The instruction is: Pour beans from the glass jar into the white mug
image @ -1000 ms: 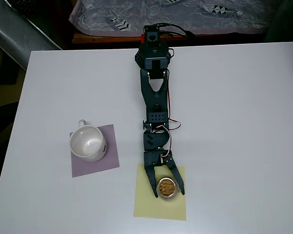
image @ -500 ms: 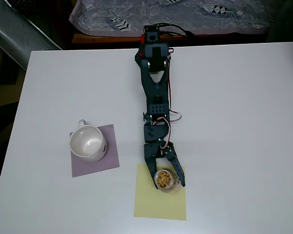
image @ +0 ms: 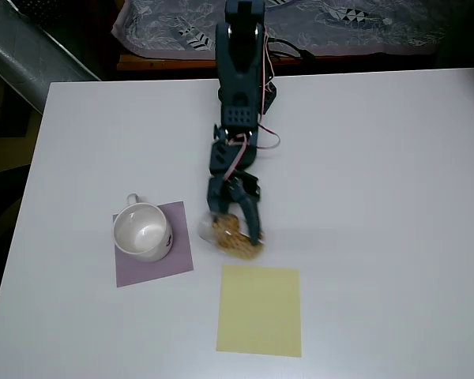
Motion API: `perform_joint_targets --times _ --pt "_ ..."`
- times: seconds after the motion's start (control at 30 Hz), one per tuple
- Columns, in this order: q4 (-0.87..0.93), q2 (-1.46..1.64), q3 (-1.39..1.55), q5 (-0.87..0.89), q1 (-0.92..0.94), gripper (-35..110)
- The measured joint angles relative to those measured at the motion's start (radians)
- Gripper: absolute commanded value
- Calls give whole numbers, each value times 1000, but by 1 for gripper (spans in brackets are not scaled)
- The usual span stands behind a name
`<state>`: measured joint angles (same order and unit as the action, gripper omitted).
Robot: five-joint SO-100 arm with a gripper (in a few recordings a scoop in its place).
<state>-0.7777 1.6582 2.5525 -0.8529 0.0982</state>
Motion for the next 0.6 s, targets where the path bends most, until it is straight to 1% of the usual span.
perform_joint_targets --times 0.13,0.3,0.6 --pt "66 132 77 153 38 0" --pt "101 160 107 299 60 0" --pt "117 83 92 414 118 0"
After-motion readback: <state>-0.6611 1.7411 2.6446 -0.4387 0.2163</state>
